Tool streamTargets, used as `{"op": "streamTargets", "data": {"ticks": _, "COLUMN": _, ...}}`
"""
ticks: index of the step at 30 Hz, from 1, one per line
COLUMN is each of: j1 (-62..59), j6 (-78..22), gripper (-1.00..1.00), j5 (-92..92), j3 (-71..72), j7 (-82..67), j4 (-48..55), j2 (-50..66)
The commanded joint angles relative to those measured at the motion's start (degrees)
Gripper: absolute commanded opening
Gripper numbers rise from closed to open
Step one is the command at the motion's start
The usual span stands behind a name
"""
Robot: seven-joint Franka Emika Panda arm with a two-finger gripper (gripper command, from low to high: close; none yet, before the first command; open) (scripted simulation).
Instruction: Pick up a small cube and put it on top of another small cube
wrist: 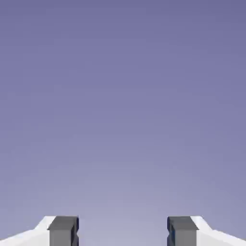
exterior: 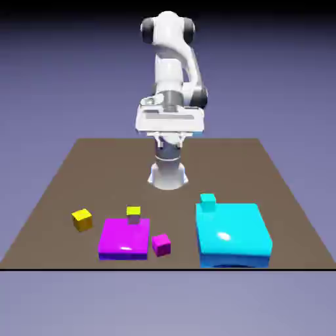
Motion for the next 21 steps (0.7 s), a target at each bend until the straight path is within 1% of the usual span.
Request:
{"op": "streamTargets", "data": {"ticks": 1, "j1": -1.3, "j6": 0.9, "gripper": 0.0, "j5": 0.3, "j3": -0.6, "j7": 0.4, "j4": 0.1, "j2": 2.1}}
{"op": "streamTargets", "data": {"ticks": 21, "j1": -26.5, "j6": 17.6, "gripper": 0.0, "j5": 6.6, "j3": -12.7, "j7": 7.2, "j4": 1.4, "j2": 42.7}}
